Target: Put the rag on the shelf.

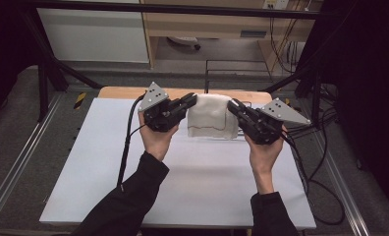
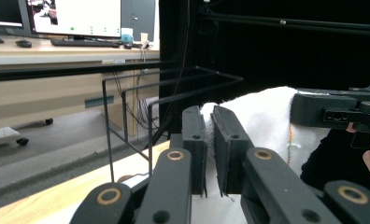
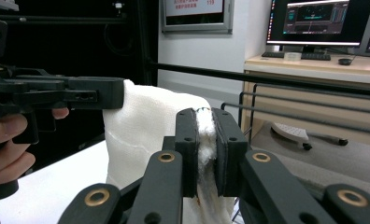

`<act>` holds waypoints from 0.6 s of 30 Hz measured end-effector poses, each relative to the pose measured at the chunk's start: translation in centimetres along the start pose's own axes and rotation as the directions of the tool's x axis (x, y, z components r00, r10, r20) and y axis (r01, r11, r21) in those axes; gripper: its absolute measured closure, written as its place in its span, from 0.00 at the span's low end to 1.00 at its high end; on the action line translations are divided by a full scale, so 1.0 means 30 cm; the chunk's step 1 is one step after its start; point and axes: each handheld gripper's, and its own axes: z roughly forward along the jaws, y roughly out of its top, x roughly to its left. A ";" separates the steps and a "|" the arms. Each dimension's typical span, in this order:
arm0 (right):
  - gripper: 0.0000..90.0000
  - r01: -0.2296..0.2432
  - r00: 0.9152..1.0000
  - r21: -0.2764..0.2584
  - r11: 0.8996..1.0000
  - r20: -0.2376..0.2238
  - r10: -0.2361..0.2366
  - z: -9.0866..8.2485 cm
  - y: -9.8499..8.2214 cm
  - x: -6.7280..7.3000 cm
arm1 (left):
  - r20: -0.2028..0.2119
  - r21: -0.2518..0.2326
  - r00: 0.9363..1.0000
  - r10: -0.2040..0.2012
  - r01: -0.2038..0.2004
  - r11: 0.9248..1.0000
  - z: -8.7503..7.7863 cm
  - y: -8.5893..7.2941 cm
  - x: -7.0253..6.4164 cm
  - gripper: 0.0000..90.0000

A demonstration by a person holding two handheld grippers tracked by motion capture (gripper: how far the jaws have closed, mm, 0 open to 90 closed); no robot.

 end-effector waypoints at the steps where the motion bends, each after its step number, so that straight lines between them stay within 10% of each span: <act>1: 0.91 0.004 1.000 -0.001 1.000 0.004 -0.004 0.001 0.007 -0.003 | 0.000 -0.004 1.000 -0.003 0.003 1.000 0.004 0.004 0.000 0.93; 18: 0.91 0.023 0.999 -0.046 0.999 0.051 -0.020 0.007 0.108 -0.043 | 0.010 -0.066 1.000 -0.008 0.009 0.998 0.064 0.100 0.000 0.93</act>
